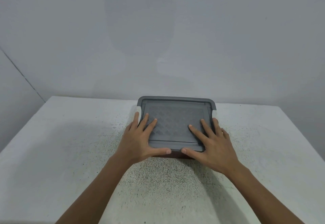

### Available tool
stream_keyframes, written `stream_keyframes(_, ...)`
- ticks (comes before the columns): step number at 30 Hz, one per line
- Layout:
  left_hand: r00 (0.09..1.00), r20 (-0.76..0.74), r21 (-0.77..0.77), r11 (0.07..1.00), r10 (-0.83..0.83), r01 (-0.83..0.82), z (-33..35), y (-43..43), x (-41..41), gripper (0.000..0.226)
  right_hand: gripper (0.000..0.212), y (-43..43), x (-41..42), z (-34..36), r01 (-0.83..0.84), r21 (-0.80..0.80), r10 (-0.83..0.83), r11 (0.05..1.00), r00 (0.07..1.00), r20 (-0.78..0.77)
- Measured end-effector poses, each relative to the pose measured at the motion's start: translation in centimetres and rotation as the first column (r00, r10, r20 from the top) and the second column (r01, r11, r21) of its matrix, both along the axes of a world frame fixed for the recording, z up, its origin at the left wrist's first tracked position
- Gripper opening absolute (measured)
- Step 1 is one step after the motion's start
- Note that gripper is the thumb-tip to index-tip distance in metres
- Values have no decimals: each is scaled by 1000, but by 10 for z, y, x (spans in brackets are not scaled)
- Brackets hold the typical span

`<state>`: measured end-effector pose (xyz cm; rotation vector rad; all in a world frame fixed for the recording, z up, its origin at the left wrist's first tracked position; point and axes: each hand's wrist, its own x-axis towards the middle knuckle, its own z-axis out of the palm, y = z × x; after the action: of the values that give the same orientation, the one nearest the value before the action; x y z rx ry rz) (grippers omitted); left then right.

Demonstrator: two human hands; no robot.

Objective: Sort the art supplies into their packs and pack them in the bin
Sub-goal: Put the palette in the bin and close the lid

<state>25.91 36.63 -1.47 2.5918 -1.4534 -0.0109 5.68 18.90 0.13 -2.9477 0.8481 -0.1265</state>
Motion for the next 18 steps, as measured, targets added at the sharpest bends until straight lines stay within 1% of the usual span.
stream_keyframes(7, 994, -102, 56, 997, 50, -45, 10, -46, 35, 124, 100, -44, 38, 1, -1, -52, 2, 999, 1000, 18)
stream_keyframes(12, 994, -94, 32, 998, 56, -54, 13, -77, 62, 124, 99, -75, 67, 2, 8, -65, -7, 998, 1000, 16)
stream_keyframes(18, 995, -88, 0, 999, 54, -54, 15, -106, 88, 126, 98, -104, 94, 5, 15, -30, -14, 999, 1000, 22)
